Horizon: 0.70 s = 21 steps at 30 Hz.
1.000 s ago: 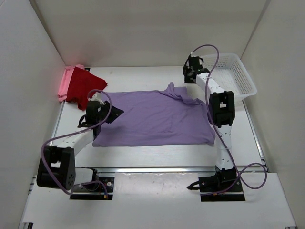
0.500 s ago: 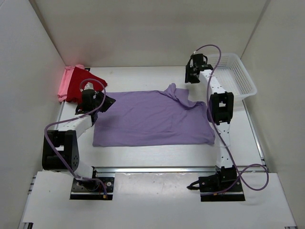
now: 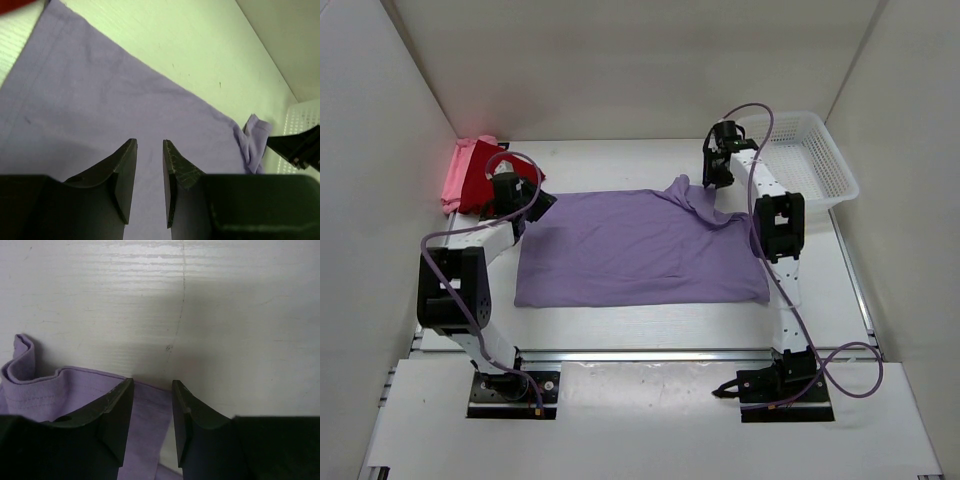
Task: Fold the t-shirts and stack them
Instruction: Grap the side of the flattened tshirt furthest away from the robot with both arms
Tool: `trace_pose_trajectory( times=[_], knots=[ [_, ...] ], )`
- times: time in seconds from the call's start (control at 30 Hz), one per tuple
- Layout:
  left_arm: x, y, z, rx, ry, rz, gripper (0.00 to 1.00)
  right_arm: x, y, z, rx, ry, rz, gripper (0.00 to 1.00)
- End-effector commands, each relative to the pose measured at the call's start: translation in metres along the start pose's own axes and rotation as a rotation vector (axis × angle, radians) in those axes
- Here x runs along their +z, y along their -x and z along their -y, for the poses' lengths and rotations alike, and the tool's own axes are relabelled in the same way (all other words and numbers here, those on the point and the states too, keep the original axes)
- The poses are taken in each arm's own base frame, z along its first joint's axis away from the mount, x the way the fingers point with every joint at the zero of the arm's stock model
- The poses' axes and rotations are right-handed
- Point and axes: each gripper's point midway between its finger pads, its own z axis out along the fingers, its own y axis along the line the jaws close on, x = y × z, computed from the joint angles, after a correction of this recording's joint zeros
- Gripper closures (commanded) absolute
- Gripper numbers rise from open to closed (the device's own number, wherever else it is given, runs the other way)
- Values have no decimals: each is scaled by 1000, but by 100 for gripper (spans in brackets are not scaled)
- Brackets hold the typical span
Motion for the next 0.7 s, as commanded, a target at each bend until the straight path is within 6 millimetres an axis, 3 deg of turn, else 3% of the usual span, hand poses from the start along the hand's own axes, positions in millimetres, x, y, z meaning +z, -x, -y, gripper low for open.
trace_pose_trajectory(
  times=[0.0, 0.23, 0.3, 0.37, 0.47, 0.5, 0.57, 0.67],
  knots=[
    [4, 18, 6, 8, 6, 43, 61, -20, -4, 8, 6, -50, -1, 65],
    [2, 19, 14, 19, -31, 59, 62, -42, 14, 21, 1, -77, 80, 63],
    [2, 21, 16, 18, -38, 63, 62, -38, 9, 28, 17, -83, 58, 64],
    [3, 20, 17, 21, -42, 59, 62, -36, 3, 15, 2, -47, 42, 63],
    [2, 22, 19, 28, -48, 63, 63, -42, 4, 11, 19, -9, 59, 60],
    [3, 22, 23, 32, -59, 63, 63, -53, 19, 3, 25, 38, 112, 59],
    [2, 25, 24, 45, -57, 72, 63, -66, 33, 10, 76, 77, 147, 55],
    [4, 22, 26, 35, -64, 62, 63, -69, 35, 20, 100, 66, 136, 55]
  ],
)
